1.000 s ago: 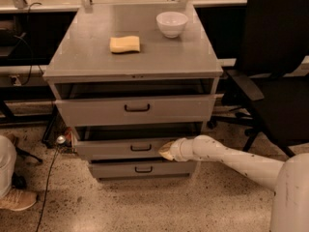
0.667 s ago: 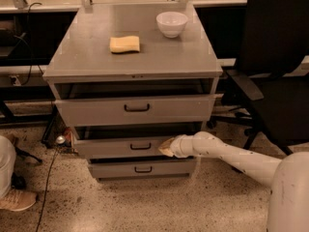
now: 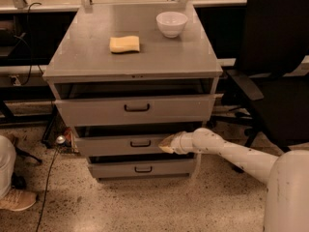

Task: Close middle drawer

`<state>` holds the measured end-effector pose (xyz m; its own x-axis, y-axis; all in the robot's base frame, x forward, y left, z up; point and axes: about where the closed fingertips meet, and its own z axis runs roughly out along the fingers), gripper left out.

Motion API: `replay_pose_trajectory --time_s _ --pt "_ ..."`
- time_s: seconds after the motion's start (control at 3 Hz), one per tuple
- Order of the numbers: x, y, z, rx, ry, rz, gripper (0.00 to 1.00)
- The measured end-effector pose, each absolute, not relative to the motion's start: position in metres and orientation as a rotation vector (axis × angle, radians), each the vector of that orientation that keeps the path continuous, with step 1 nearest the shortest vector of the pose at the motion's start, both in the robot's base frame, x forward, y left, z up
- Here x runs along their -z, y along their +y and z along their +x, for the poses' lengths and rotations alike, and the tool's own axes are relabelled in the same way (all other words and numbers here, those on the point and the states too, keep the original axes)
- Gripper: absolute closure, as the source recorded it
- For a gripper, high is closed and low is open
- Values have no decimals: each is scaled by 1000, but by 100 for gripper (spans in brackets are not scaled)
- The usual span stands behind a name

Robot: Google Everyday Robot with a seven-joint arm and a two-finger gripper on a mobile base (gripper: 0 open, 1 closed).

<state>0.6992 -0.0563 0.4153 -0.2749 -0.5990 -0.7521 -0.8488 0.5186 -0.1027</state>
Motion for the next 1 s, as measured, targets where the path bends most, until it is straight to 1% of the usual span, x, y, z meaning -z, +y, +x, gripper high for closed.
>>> replay_pose_trajectory --time_s 0.33,1.0 --pt "-415 -56 699 -413 1992 -1180 100" --pt "-392 -102 620 -487 2178 -1119 100"
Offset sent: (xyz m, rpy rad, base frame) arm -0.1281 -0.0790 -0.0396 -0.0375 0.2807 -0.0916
